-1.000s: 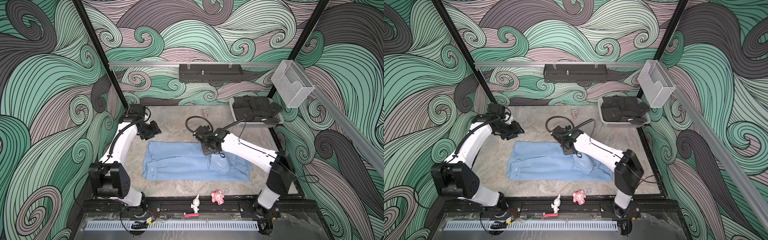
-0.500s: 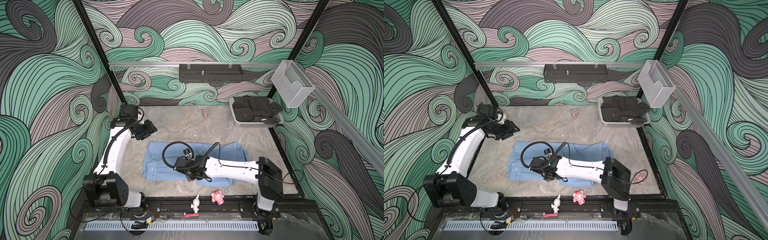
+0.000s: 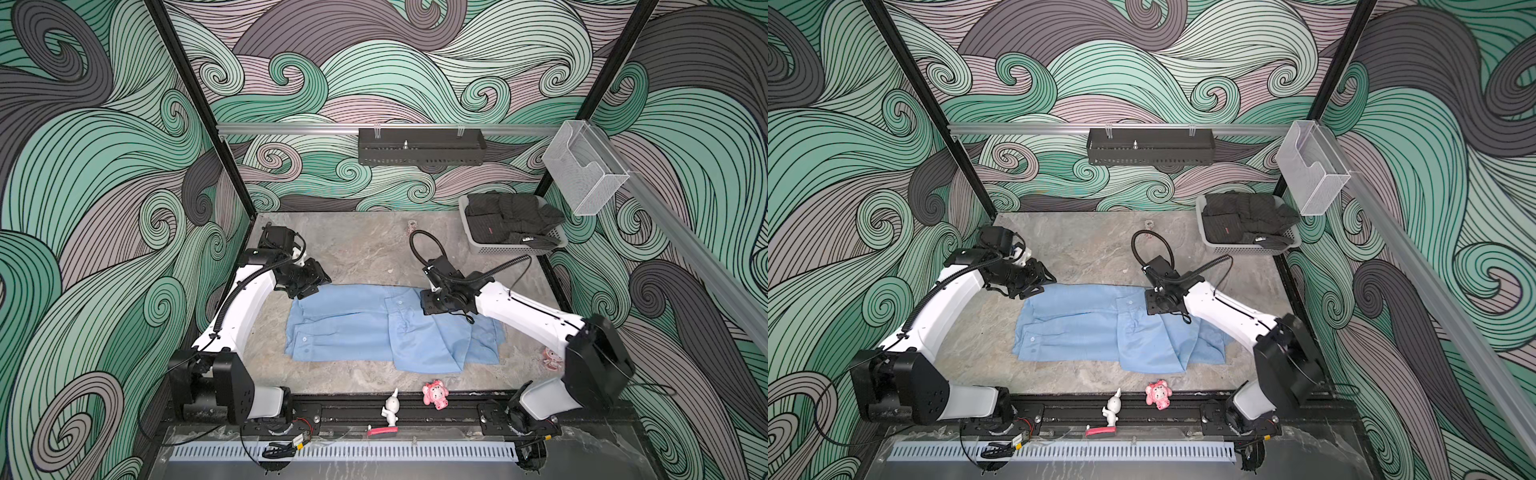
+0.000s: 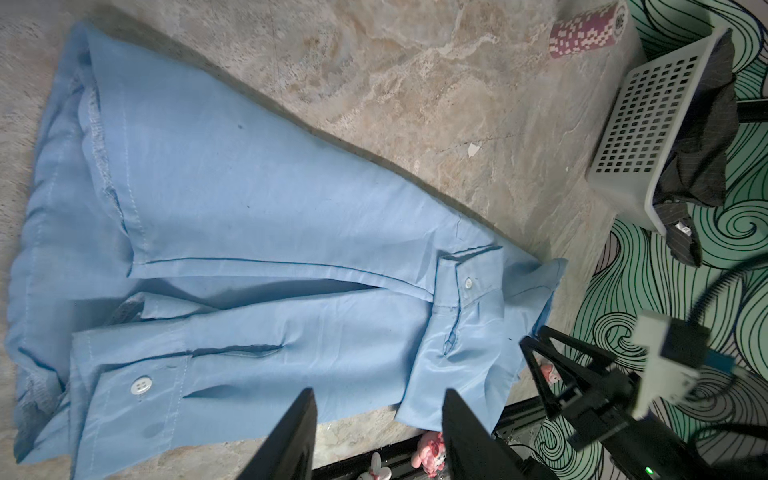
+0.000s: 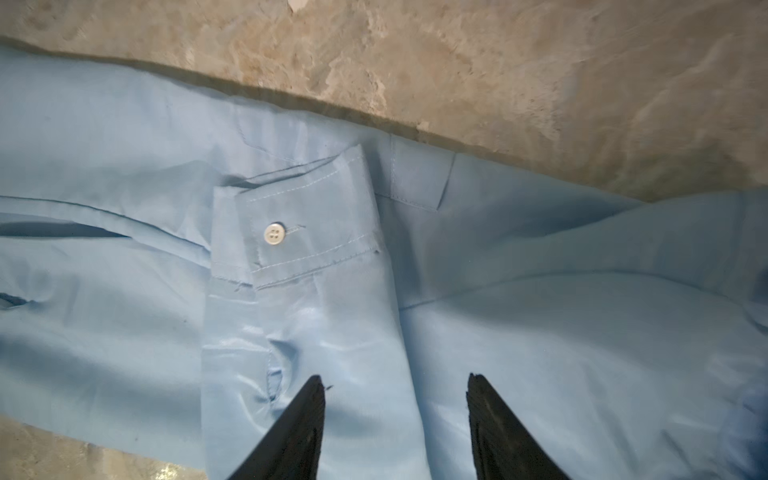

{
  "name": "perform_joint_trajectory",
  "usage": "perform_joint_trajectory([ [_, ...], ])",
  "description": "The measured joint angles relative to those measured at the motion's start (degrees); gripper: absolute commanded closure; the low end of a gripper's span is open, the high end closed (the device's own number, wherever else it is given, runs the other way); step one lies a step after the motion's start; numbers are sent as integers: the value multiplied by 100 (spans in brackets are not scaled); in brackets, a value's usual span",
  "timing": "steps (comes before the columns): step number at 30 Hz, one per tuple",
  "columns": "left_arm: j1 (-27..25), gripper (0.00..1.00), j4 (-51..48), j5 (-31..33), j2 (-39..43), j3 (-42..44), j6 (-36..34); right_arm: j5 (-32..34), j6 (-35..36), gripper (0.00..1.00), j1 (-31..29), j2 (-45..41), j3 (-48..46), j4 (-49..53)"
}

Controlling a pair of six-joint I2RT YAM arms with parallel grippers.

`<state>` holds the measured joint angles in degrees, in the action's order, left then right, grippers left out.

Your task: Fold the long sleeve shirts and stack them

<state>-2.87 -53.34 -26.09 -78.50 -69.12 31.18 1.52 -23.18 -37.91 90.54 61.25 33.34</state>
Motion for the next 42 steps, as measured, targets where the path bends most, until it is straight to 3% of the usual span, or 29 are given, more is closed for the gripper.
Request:
perform_joint_trajectory([
  [4, -175, 47, 83, -103, -9, 0, -9, -664, 490, 48, 284, 774, 203, -188],
  [8, -299, 48, 199, -363, -57, 2, -66, -1353, 953, 71, 413, 1237, 470, -343],
  [15, -330, 48, 479, -1014, -79, 249, -509, -2173, 1792, 100, 402, 914, 321, -715],
  [19, -433, 48, 782, -1412, 37, 566, -916, -2566, 2540, 100, 402, -13, -254, -1073],
  [24, -935, 44, 1552, -1738, 726, 1185, -1502, -3191, 3683, 100, 380, -1235, -782, -1307],
  [30, -1692, 31, 2507, -1759, 1628, 1681, -2551, -3891, 4874, 100, 328, -1491, -592, -752],
  [35, -1998, 20, 3115, -1764, 2105, 2135, -3357, -4111, 5567, 100, 103, -1696, -557, -190],
  [42, -2197, 17, 3543, -1792, 1932, 2264, -4013, -4269, 5989, 100, -90, -1919, -468, 177],
])
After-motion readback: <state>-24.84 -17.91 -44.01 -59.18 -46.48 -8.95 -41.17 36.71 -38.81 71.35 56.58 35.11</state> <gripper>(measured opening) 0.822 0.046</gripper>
